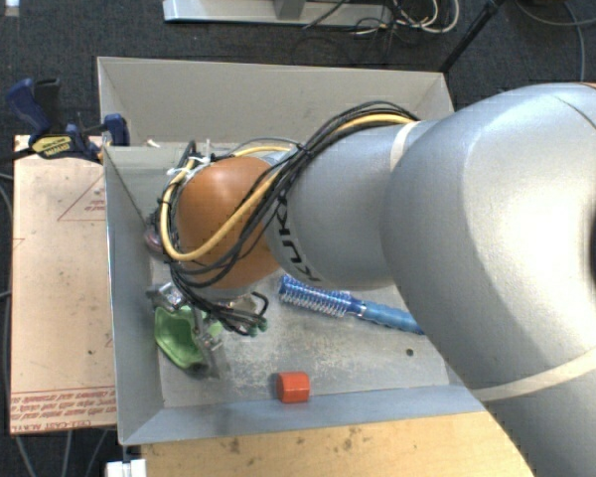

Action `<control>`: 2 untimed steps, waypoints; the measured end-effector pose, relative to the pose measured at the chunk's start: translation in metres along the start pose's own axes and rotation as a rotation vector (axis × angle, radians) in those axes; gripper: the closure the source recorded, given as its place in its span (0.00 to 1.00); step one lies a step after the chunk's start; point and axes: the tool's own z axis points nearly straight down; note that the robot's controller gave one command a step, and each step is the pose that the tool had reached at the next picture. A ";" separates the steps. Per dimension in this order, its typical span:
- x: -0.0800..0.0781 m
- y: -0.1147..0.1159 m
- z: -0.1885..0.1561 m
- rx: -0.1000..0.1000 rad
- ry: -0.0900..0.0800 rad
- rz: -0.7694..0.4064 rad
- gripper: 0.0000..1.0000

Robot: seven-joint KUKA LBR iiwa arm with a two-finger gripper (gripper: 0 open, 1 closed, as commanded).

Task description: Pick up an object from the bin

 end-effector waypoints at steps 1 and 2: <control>0.000 0.000 0.000 -0.001 -0.001 0.003 0.00; -0.003 -0.001 -0.004 0.000 -0.009 0.004 1.00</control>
Offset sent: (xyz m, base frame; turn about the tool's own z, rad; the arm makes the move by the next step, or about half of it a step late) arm 0.0000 0.0000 0.0000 0.0000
